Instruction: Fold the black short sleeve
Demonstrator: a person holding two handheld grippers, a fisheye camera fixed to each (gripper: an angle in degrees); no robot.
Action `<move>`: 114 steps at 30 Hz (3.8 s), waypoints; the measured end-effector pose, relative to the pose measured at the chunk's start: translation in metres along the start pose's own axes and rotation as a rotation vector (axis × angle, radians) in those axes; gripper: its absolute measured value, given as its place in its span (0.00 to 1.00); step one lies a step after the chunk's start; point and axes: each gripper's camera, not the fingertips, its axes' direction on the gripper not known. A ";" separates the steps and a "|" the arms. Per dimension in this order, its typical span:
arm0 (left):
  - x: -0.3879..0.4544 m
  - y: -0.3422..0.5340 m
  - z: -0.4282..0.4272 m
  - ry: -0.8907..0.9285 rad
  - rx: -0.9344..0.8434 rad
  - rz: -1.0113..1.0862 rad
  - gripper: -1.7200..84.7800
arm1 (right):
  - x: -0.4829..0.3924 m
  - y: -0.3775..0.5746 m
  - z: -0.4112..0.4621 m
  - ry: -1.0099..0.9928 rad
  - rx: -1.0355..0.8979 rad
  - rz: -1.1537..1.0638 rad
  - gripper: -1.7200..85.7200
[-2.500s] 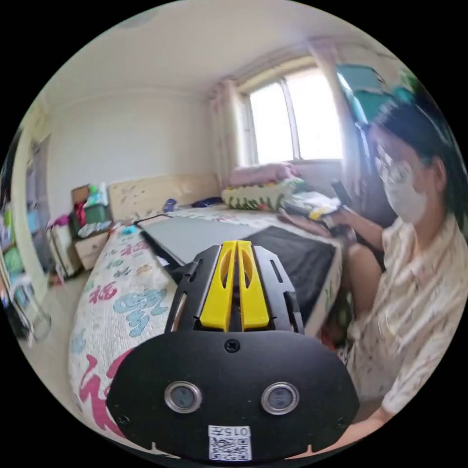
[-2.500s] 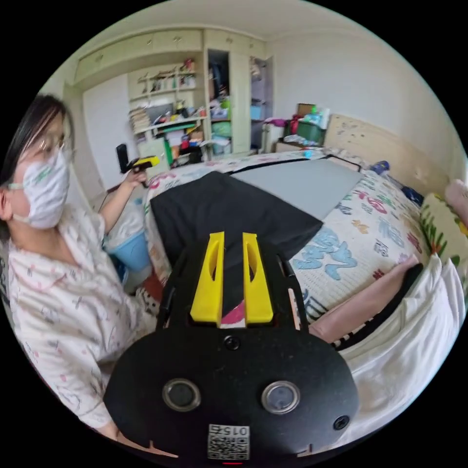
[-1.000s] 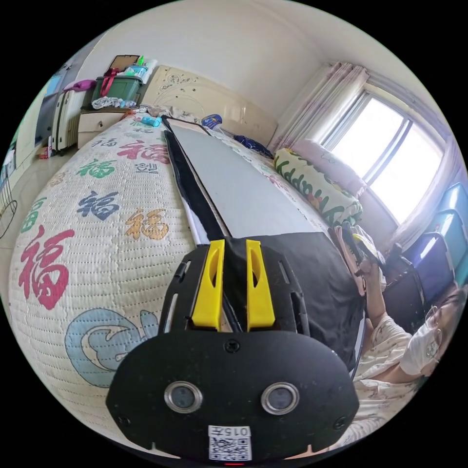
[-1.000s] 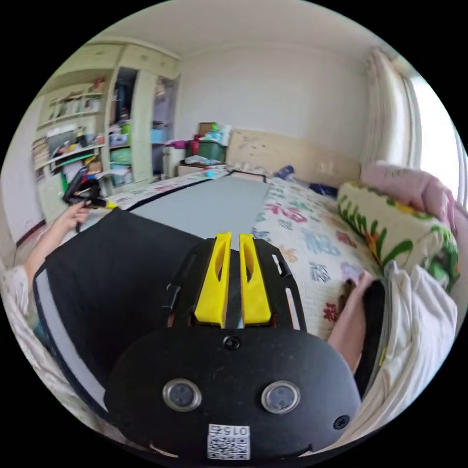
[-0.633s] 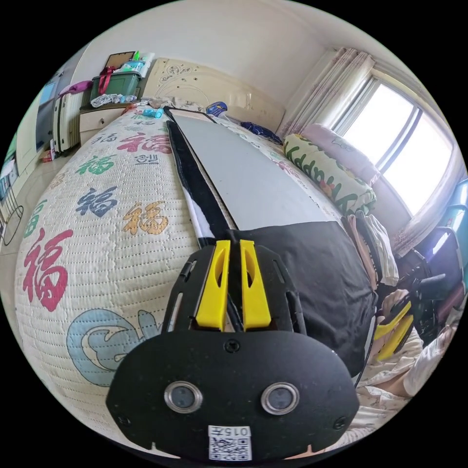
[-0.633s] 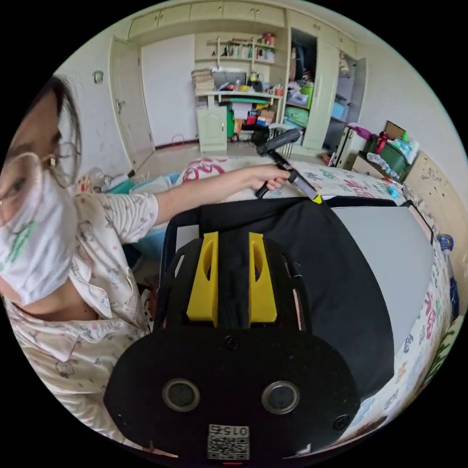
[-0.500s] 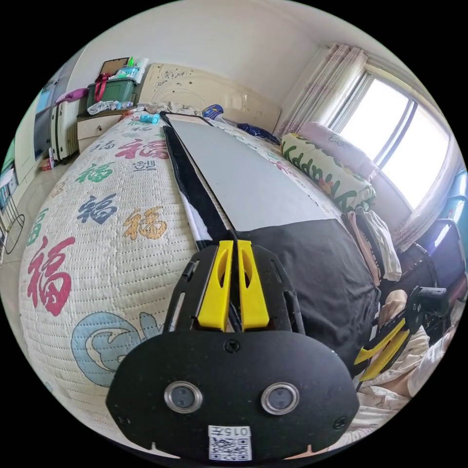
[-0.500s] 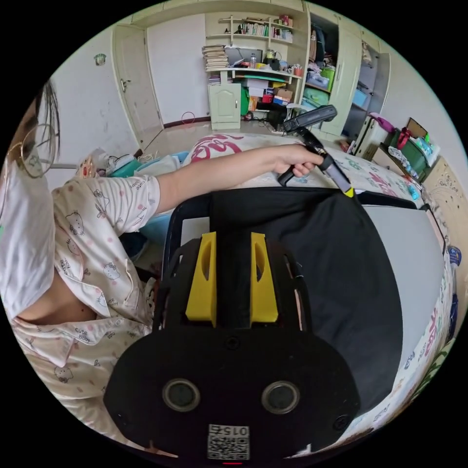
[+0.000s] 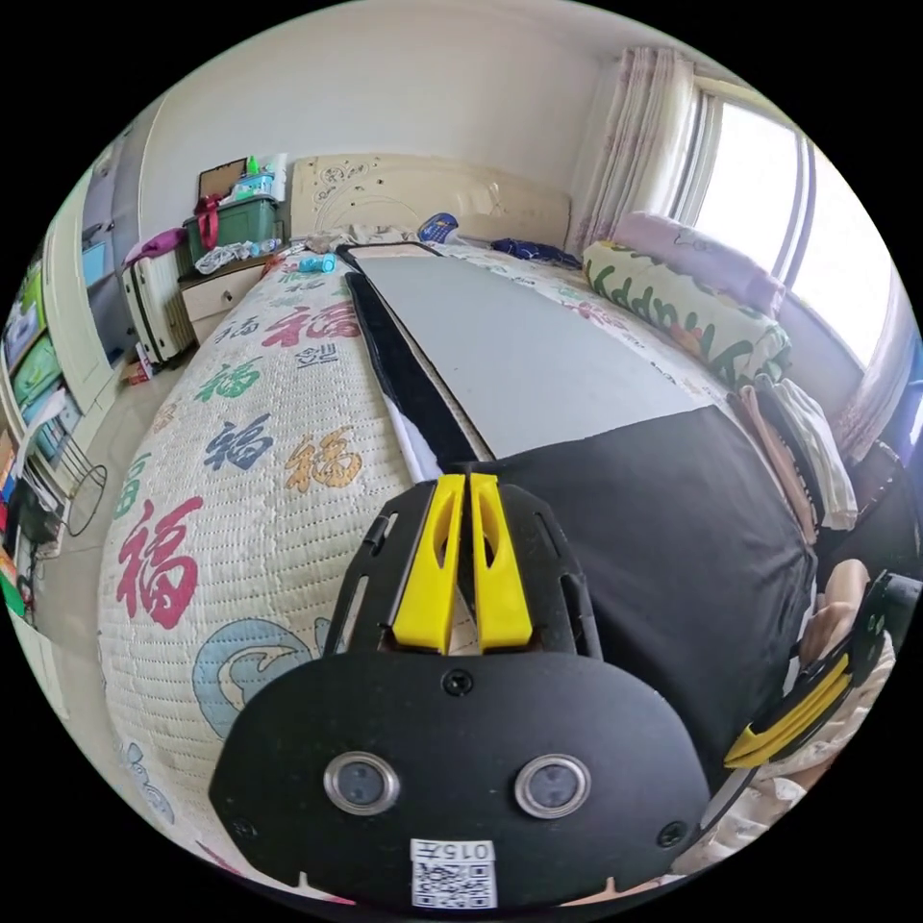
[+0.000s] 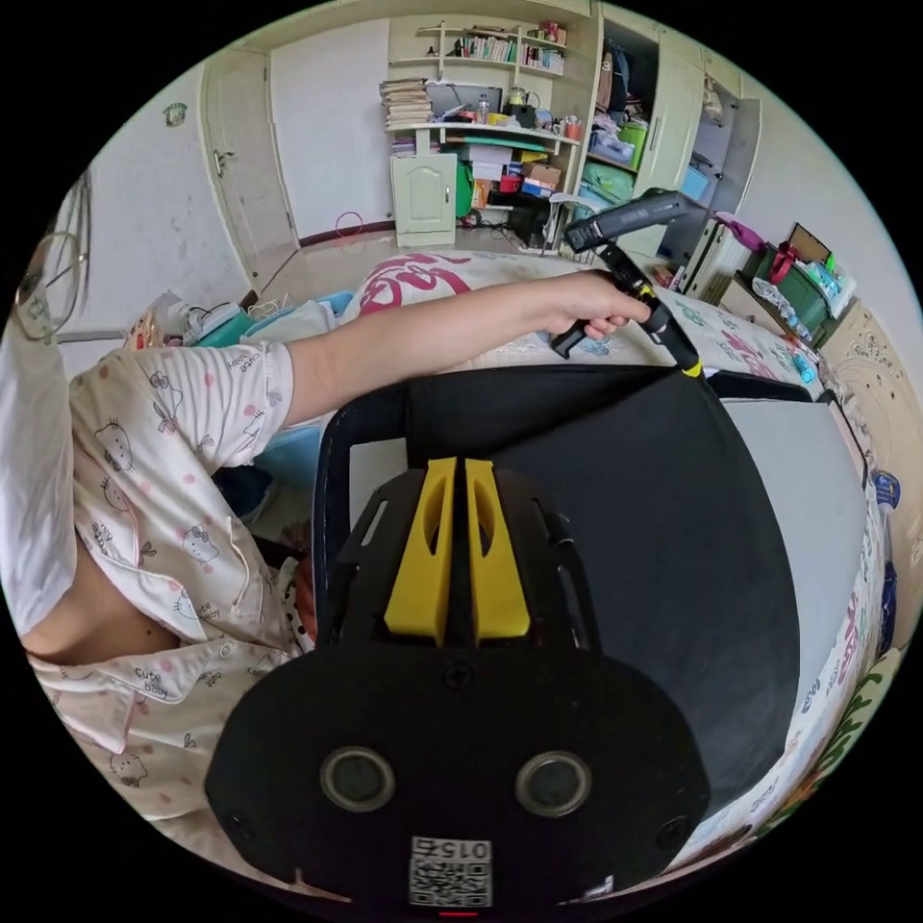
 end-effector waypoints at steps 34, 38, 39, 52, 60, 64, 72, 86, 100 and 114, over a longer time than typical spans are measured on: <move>0.247 -0.263 -0.218 0.120 0.047 0.478 0.11 | 0.050 0.464 -0.191 0.444 0.280 0.558 0.10; 0.345 -0.325 -0.164 0.252 -0.050 0.593 0.12 | 0.069 0.490 -0.205 0.366 0.403 0.621 0.07; 0.369 -0.341 -0.146 0.264 -0.090 0.609 0.12 | 0.071 0.499 -0.209 0.357 0.438 0.635 0.05; 0.441 -0.410 -0.003 -0.108 -0.421 0.649 0.08 | 0.074 0.527 -0.234 0.428 0.458 0.593 0.02; 0.388 -0.407 -0.036 0.018 -0.243 0.499 0.03 | 0.063 0.581 -0.291 0.642 0.586 0.775 0.02; 0.375 -0.404 -0.075 0.186 -0.079 0.422 0.03 | 0.033 0.601 -0.348 0.771 0.663 0.828 0.02; 0.253 -0.356 -0.211 0.475 0.258 0.266 0.03 | -0.003 0.513 -0.432 0.463 0.851 0.523 0.02; -0.047 -0.162 -0.206 0.292 0.044 0.161 0.02 | 0.040 0.328 -0.157 -0.100 0.339 0.429 0.02; -0.036 -0.093 -0.212 0.004 0.114 0.175 0.10 | -0.032 0.359 -0.099 0.125 0.380 0.312 0.02; 0.055 -0.065 -0.179 0.043 0.014 0.316 0.03 | -0.062 0.372 -0.070 0.163 0.465 0.312 0.02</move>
